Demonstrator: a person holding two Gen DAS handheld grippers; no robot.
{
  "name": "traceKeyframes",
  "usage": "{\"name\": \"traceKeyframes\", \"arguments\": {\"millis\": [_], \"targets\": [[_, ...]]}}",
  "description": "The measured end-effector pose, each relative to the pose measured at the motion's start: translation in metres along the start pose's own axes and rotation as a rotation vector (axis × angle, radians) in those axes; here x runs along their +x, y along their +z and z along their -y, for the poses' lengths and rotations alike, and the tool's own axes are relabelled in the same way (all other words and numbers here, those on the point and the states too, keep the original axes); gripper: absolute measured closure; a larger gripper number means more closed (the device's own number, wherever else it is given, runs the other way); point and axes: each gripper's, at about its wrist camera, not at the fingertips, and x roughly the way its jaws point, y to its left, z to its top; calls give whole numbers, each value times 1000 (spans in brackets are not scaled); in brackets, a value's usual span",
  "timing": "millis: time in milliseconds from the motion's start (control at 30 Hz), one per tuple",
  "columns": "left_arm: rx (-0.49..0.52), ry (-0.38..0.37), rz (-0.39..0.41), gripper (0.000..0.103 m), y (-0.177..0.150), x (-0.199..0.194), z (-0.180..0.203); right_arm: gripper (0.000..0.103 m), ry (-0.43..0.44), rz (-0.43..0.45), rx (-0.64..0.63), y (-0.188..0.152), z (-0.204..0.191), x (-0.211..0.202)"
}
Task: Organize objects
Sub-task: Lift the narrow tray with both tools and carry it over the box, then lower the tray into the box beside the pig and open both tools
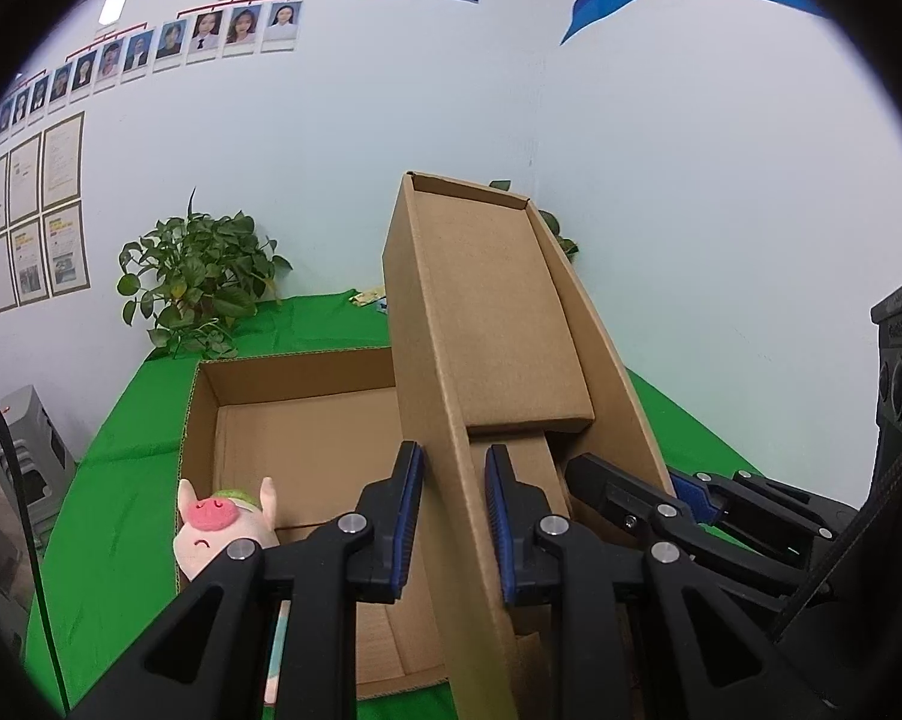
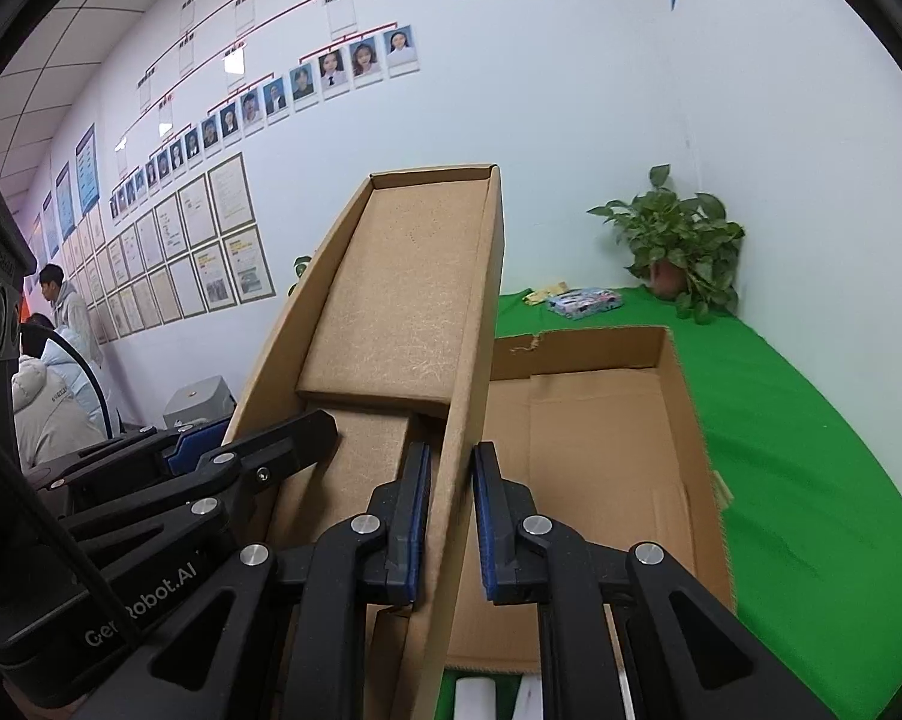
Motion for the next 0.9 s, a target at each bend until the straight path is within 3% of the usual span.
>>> {"name": "traceKeyframes", "arguments": {"millis": [167, 400, 700, 900], "targets": [[-19, 16, -21, 83, 1, 17, -16, 91, 11, -27, -1, 5, -15, 39], [-10, 47, -116, 83, -11, 49, -41, 91, 33, -100, 20, -7, -24, 107], [-56, 86, -257, 83, -45, 96, -76, 91, 53, -231, 44, -50, -27, 206], [-123, 102, -401, 84, -78, 132, -98, 92, 69, -344, 70, -89, -21, 271]]}}
